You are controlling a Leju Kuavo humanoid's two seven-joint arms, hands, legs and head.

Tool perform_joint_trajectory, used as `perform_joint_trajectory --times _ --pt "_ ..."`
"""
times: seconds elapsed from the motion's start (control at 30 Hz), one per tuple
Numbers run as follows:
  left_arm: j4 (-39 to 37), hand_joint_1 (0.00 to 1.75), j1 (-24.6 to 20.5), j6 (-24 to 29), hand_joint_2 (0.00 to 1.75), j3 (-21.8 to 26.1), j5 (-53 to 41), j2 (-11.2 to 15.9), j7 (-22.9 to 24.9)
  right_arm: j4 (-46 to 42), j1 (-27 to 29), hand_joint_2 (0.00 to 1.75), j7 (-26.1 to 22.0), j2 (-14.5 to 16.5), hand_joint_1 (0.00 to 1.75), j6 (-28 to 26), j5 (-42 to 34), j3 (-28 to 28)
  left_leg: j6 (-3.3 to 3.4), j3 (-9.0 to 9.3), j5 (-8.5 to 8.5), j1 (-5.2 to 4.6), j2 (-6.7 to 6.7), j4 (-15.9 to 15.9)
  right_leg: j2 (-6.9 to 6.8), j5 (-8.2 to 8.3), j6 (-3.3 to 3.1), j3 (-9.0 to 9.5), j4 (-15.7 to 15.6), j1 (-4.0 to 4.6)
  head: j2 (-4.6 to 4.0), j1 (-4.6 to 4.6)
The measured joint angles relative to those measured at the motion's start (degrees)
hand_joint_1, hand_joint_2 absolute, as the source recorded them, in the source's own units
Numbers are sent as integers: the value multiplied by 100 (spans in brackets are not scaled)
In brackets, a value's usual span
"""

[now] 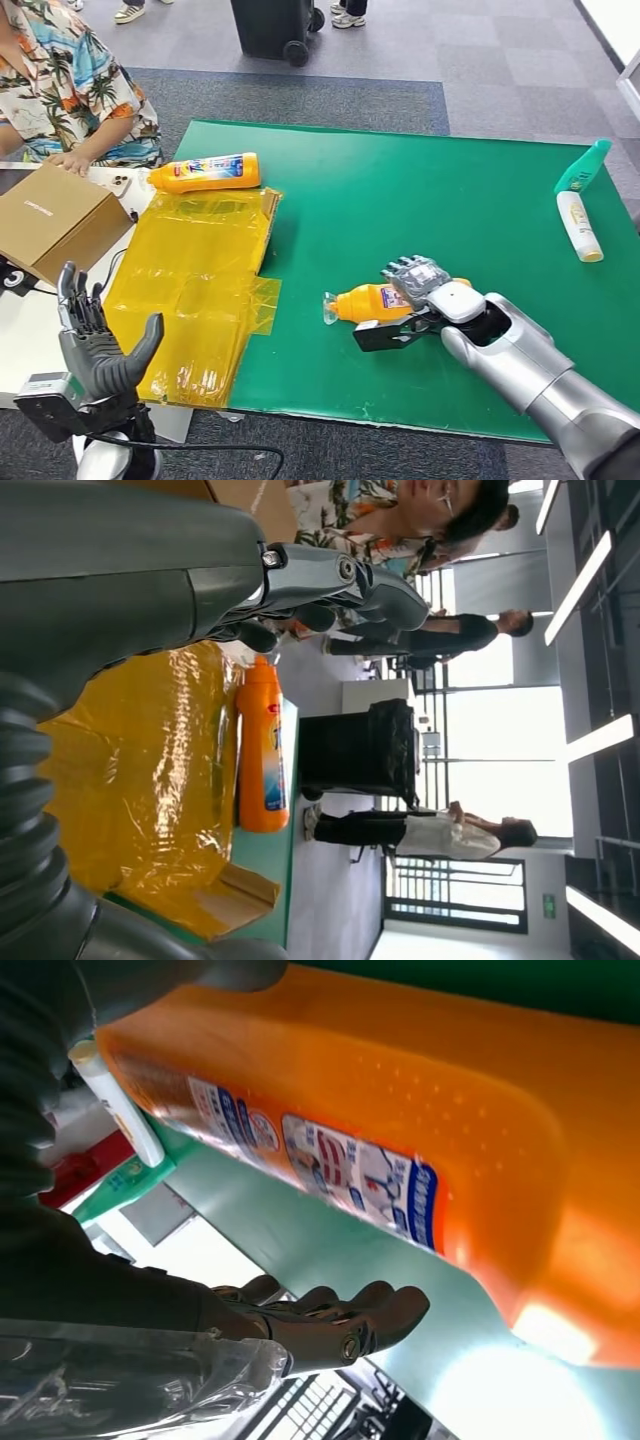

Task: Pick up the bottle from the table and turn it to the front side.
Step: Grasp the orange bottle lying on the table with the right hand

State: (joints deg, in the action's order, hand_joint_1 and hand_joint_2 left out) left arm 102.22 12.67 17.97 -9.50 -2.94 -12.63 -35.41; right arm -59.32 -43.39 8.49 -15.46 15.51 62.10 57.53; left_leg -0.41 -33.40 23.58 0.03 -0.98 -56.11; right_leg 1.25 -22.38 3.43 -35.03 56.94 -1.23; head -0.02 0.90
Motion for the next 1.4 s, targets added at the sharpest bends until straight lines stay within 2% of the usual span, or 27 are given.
perform_joint_trajectory --times 0.33,0.6,0.83,1.1,1.13,1.27,1.3,1.4 --pt "-55 0 -90 17 175 -25 137 4 -2 504 -29 175 -178 -189 0 165 -482 -94 0 0 0 0 0 0 0 0 0 0 0 0 1 -1" --pt "-117 0 -105 1 175 -84 199 13 -2 833 -31 175 31 -280 0 -9 -495 -181 0 -1 0 -1 0 0 0 0 0 0 0 -1 1 0" --pt "-118 0 -103 2 175 -110 136 13 60 1003 -21 175 398 -163 0 -396 -87 -258 0 -2 0 1 0 0 0 0 0 0 0 0 0 -1" --pt "-118 0 -103 -62 175 -105 71 11 100 1119 -10 175 417 44 0 -355 151 -371 0 -2 0 1 0 0 -1 0 0 0 0 0 0 -1" --pt "-118 0 -103 -73 175 -104 72 11 100 1130 -9 175 384 52 5 -307 169 -387 0 -2 0 0 0 0 -1 0 0 0 0 0 0 -1" --pt "-122 0 -109 -135 175 -99 111 14 80 1166 -6 175 48 33 166 20 -18 -481 0 -1 0 -1 0 0 0 0 0 -1 0 -1 0 0" --pt "-130 0 -119 -161 175 -101 139 19 65 1172 -20 175 -114 7 172 144 -176 -514 0 -1 0 -1 0 -1 0 0 0 -1 0 -1 0 0" --pt "-176 0 -160 -215 175 -104 215 33 6 1186 -81 175 -517 -105 175 411 -587 -577 1 0 0 -1 0 -1 -1 0 0 1 -1 -1 0 -1"
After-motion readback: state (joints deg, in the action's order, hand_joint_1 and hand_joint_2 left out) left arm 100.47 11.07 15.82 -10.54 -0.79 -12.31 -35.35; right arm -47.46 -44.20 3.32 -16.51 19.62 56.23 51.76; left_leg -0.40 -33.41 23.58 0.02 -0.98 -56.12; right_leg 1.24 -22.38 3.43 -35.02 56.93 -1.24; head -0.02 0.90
